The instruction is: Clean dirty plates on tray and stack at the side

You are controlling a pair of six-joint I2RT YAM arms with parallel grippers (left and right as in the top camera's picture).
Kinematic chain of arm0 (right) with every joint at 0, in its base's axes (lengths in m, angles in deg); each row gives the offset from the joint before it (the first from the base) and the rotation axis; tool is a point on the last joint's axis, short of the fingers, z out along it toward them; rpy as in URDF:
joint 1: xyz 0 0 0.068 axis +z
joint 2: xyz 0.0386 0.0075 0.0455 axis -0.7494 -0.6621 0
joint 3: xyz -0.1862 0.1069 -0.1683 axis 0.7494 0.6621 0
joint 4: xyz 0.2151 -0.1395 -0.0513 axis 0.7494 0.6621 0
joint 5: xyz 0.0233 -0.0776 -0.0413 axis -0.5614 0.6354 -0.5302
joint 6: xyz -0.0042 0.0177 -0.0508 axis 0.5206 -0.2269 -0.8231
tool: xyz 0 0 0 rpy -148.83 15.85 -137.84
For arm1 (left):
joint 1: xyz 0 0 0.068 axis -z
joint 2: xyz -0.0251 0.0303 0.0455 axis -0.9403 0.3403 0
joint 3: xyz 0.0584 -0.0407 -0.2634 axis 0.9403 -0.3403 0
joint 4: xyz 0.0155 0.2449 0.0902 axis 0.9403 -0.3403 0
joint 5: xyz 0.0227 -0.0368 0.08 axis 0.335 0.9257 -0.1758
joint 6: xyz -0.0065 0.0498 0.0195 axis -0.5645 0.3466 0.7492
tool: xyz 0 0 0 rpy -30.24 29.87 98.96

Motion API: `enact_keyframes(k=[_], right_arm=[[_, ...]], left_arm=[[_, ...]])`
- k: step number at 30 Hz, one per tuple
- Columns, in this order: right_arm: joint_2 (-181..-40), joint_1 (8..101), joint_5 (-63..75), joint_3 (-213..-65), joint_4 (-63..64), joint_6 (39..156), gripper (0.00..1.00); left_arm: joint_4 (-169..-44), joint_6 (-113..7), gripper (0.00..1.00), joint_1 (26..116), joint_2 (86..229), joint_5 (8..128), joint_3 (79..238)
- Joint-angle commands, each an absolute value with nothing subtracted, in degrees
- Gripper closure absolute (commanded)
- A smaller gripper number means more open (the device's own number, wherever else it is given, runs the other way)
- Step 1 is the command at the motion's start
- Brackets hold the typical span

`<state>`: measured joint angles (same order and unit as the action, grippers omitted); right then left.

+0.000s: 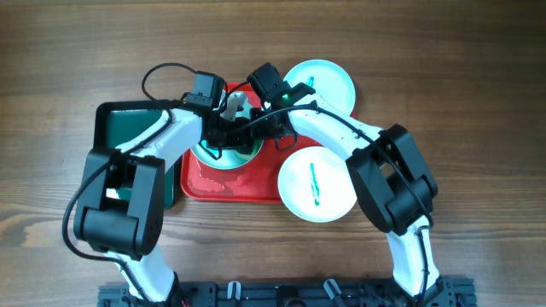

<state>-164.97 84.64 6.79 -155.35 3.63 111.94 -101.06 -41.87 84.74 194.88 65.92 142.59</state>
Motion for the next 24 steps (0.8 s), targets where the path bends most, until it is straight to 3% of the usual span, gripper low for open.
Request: enact_keyframes(k=[1,3,5,9,13,20,24], right_arm=[[-167.2,85.2,6.3,-154.6,4.4,110.9,0.96],[-167.2,85.2,6.3,-154.6,4.4,110.9,0.96],[-167.2,85.2,6.3,-154.6,4.5,110.9,0.96],[-167.2,85.2,6.3,-154.6,4.7,110.9,0.96],[-167.2,85.2,6.3,-154.6,4.7,110.9,0.95],[-167.2,85.2,5.8,-154.6,4.7,110.9,0.96],[-167.0,85.2,3.8,-155.0,4.6,109.8,0.96]], left_arm=[[-100.3,-50.7,0.96,85.2,195.9,46.7,142.1],[-100.4,-57.9,0.96,85.2,195.9,29.7,142.1],[-100.6,-61.6,0.96,85.2,195.9,20.1,142.1],[-104.8,-62.4,0.96,85.4,195.6,9.1,143.8],[-113.7,-62.3,0.96,85.4,194.9,8.8,149.3],[-129.1,-56.1,0.96,85.3,191.8,21.9,163.0],[-138.1,-56.1,0.96,82.6,189.3,22.0,168.6]])
